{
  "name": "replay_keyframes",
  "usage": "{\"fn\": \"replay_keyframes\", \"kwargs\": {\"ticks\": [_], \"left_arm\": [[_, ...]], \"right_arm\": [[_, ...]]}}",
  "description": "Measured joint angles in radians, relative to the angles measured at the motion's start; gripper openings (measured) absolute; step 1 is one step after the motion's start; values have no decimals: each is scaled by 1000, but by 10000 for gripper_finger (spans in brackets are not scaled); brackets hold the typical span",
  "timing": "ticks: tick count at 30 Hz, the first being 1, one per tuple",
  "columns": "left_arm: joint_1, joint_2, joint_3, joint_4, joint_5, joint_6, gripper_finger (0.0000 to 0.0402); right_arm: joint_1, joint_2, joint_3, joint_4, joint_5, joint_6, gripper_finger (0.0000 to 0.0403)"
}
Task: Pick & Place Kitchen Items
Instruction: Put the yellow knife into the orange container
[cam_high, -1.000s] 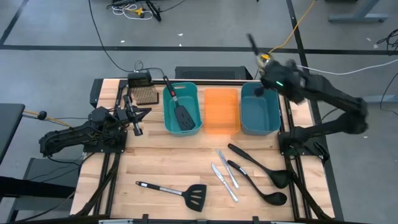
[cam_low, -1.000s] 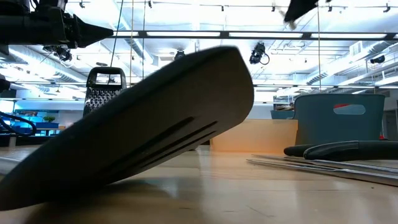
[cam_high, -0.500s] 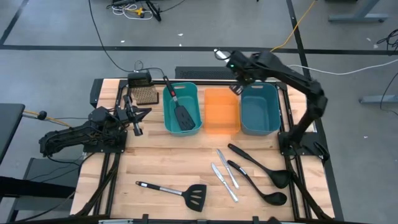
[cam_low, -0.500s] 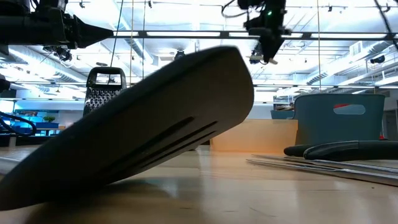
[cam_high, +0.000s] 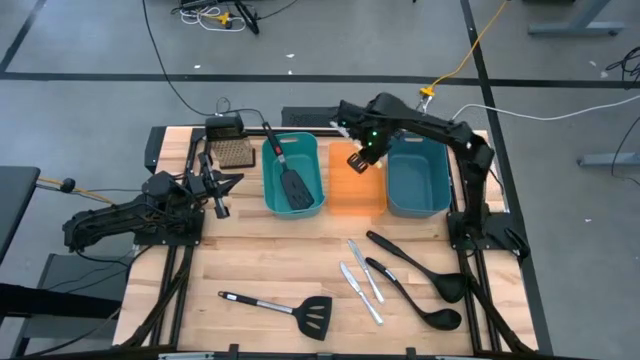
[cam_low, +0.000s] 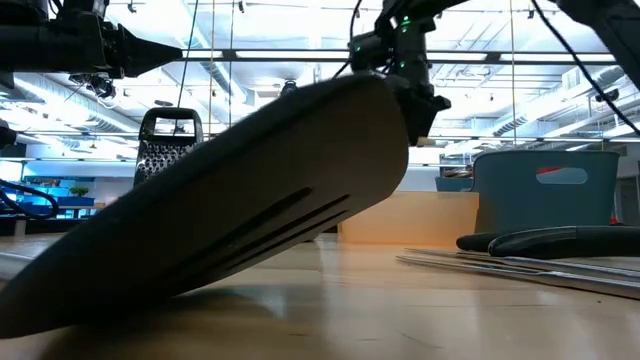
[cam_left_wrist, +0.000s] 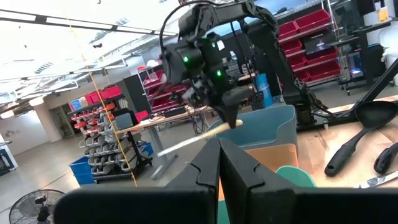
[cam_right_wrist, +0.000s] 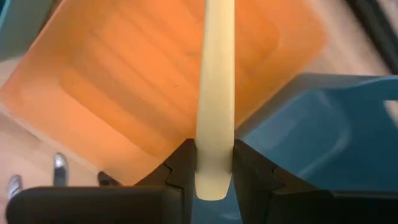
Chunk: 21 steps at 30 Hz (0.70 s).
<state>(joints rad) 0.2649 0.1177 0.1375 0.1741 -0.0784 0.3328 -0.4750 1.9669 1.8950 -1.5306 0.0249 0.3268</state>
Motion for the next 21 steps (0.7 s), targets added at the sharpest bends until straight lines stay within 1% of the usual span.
{"fn": "replay_keyframes", "kwargs": {"ticks": [6, 8, 11, 15, 18, 21], "left_arm": [[0, 0, 0, 0, 0, 4, 12], [0, 0, 0, 0, 0, 4, 12], [0, 0, 0, 0, 0, 4, 12], [0, 0, 0, -4, 0, 1, 12], [0, 0, 0, -18, 0, 1, 12], [0, 0, 0, -16, 0, 0, 12]], "right_arm": [[22, 60, -3, -14, -4, 44, 86], [30, 67, -15, -14, -26, 57, 86], [43, 72, -54, -5, -61, 81, 86], [60, 72, -123, -10, -68, 109, 86], [72, 72, -176, 33, -80, 111, 86], [75, 72, -222, 127, -116, 121, 86]]}}
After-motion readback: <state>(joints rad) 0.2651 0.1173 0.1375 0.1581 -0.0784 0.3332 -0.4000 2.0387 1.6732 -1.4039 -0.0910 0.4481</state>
